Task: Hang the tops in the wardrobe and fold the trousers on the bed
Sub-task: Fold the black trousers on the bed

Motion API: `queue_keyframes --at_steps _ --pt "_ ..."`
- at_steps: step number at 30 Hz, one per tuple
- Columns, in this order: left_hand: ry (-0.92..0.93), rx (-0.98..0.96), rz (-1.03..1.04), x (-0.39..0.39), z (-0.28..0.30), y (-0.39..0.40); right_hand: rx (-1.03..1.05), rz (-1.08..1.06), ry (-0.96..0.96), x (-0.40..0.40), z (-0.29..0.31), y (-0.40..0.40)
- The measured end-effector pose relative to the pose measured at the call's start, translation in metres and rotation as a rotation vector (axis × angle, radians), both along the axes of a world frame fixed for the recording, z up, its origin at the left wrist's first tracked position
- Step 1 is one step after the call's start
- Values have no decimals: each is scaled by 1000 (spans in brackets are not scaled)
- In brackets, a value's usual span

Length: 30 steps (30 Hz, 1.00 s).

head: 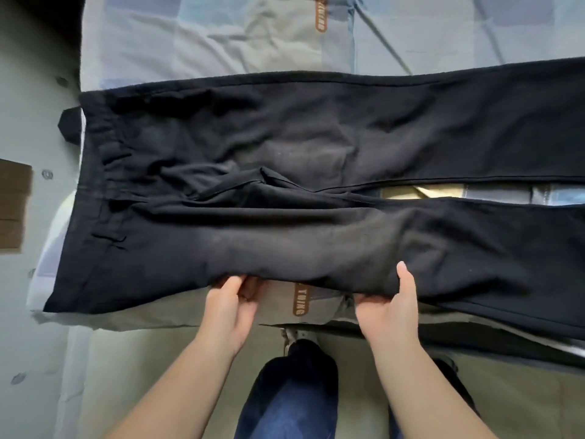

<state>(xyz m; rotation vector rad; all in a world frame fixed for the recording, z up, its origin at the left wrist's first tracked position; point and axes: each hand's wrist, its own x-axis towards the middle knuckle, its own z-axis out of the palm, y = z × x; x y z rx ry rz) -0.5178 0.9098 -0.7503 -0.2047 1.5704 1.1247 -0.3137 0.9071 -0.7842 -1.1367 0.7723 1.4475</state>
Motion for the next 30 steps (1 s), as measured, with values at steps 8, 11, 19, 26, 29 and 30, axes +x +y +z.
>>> queue_keyframes --at_steps 8,11,19,26,29,30 --pt "-251 218 153 -61 25 18 94 181 -70 -46 34 -23" --pt "-117 28 199 -83 17 -8 -37 241 -183 -50 35 -40" --pt "41 -69 230 -129 6 -49 -81 330 -107 -54 41 -46" --pt "222 -199 242 -147 12 -67 -286 748 -293 -65 39 -66" --pt "178 -116 297 -152 26 -54 -225 731 -296 -61 50 -65" --pt "182 -96 338 -157 32 -50 -194 731 -303 -61 54 -60"
